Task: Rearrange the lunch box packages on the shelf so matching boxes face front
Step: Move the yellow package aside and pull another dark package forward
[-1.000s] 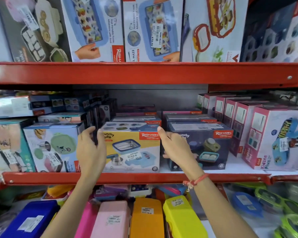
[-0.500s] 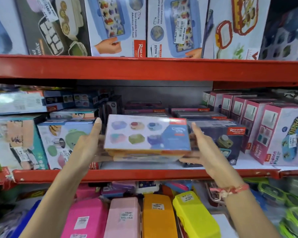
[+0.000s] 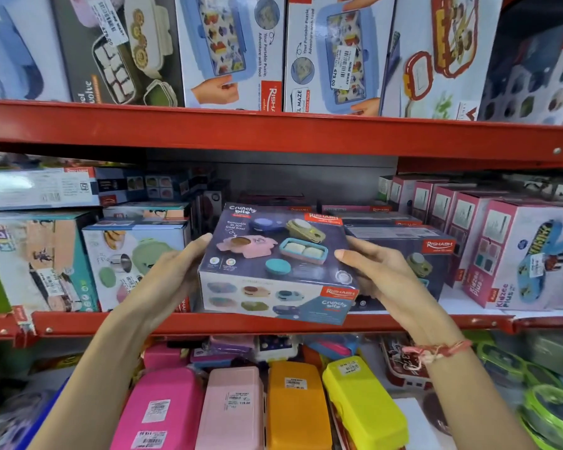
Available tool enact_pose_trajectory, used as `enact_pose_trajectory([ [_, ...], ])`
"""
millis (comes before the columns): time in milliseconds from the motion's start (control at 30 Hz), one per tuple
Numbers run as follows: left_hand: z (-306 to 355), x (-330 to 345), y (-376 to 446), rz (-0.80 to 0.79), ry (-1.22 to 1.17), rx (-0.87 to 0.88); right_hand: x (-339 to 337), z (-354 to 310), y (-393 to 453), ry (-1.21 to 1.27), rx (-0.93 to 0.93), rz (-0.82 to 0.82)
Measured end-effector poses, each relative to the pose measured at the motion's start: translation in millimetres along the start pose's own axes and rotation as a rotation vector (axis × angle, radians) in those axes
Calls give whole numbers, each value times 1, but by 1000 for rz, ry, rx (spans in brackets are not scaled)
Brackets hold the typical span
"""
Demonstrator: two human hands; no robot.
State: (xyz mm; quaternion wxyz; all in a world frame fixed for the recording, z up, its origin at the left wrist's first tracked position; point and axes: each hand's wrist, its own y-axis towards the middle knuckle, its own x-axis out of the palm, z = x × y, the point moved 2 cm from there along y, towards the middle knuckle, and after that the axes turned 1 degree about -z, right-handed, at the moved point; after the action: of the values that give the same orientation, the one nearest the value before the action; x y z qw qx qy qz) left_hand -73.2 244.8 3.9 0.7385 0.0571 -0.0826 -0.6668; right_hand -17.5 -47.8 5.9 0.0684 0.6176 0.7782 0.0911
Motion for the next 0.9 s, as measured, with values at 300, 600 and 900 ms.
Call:
enact_pose_trajectory([
  [300, -35, -9, 10, -32, 308, 65, 10, 32, 21, -188, -220, 67],
  [600, -66, -8, 39, 57, 336, 130, 18, 69, 36, -206, -252, 192],
  [900, -77, -1, 38, 68, 367, 133, 26, 84, 37, -374, -277, 243],
])
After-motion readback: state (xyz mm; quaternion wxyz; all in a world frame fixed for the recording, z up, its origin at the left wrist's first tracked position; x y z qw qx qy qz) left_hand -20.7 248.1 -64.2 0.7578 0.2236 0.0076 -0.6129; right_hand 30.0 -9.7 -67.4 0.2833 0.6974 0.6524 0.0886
